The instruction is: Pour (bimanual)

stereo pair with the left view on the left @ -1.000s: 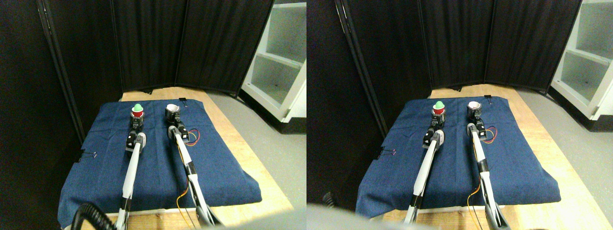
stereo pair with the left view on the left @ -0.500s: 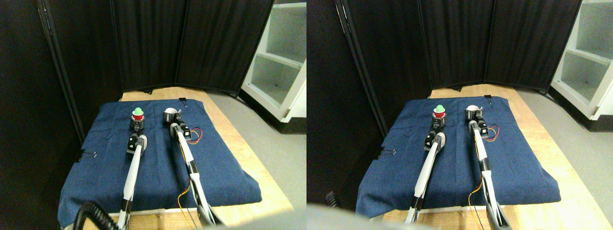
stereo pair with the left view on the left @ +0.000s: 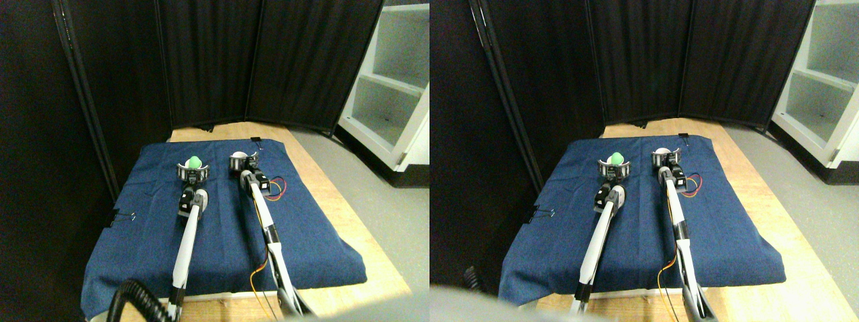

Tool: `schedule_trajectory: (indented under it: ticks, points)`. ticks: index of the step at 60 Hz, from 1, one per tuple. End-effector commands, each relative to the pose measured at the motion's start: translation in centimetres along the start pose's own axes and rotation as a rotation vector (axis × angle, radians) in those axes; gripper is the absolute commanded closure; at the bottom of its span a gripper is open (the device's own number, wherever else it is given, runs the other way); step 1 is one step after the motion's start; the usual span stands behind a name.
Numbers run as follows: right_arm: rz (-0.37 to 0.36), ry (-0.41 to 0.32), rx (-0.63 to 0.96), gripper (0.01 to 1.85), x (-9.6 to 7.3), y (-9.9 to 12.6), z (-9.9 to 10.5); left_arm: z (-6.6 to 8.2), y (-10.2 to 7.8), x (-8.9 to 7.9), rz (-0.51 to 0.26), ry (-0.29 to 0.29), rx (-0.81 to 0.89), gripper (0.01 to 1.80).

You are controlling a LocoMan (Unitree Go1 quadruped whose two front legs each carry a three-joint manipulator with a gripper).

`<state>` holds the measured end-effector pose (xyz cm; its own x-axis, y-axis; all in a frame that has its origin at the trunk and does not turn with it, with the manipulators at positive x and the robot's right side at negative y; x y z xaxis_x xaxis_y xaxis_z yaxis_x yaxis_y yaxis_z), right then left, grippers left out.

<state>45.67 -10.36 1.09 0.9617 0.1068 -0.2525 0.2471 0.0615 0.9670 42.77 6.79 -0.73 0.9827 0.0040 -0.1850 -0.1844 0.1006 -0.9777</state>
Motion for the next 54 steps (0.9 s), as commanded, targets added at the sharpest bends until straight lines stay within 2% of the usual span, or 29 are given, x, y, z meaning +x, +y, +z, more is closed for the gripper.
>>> schedule_trajectory:
  ticks: [1,9,12,31,37,54]
  points:
    - [0.041,0.012,-0.003,0.69,0.0,0.9,0.4,-0.1,-1.0,-0.3,-0.040,0.017,-0.025,0.61]
    - [0.063,0.013,-0.010,0.73,-0.5,1.3,0.4,0.0,-1.4,-0.8,-0.050,0.042,-0.033,0.59]
    - [0.069,0.019,-0.011,0.69,-0.9,1.6,0.3,0.0,-1.6,-1.0,-0.056,0.046,-0.025,0.59]
    - [0.124,0.030,0.020,0.65,-3.5,1.8,0.3,0.3,-1.9,-2.1,-0.073,0.060,-0.014,0.71]
    - [0.132,0.032,0.022,0.66,-4.0,1.7,0.4,0.6,-1.6,-2.2,-0.086,0.066,0.010,0.72]
    - [0.156,0.065,0.047,0.63,-6.2,0.6,0.6,1.4,-0.2,-3.8,-0.114,0.029,0.040,0.81]
